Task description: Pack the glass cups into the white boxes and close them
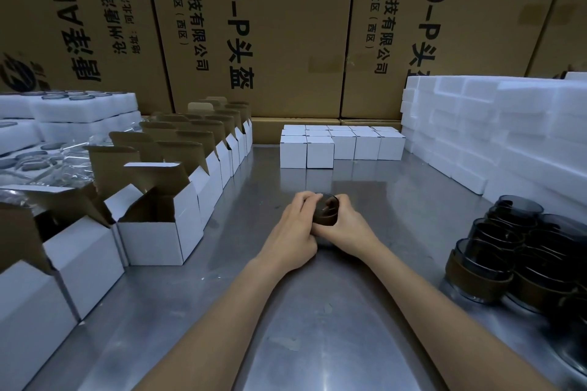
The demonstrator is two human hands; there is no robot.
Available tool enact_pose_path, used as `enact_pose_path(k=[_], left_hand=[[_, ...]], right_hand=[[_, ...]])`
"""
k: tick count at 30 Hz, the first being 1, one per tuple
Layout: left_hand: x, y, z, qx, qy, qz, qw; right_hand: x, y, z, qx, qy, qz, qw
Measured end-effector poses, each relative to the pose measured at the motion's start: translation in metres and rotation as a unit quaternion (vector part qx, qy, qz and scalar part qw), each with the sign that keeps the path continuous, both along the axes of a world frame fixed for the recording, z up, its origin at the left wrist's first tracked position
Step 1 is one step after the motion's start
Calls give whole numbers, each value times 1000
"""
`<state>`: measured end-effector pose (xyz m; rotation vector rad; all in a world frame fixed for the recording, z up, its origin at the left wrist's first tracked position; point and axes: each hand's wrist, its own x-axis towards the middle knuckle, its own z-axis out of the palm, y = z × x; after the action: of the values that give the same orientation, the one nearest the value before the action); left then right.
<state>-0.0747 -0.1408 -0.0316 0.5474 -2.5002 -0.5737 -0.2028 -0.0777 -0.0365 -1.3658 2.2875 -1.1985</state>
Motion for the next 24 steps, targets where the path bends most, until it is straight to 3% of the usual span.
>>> enact_pose_path(k=[5,9,14,19,24], left_hand=[[15,11,5,-92,41,110,989],[37,10,29,-228,91,279,928],[67,-11,48,-239,120,402,876],[78,-19,41,-179,118,422,881],[63,-3,45,-213,152,322,910]], right_hand=[[2,2,-2,2,34,0,999],[1,3,-3,-6,26,0,1000],[1,3,-1,-12,15,5,1000],[1,3,-2,-15,9,6,1000],[1,4,0,-20,0,9,1000]])
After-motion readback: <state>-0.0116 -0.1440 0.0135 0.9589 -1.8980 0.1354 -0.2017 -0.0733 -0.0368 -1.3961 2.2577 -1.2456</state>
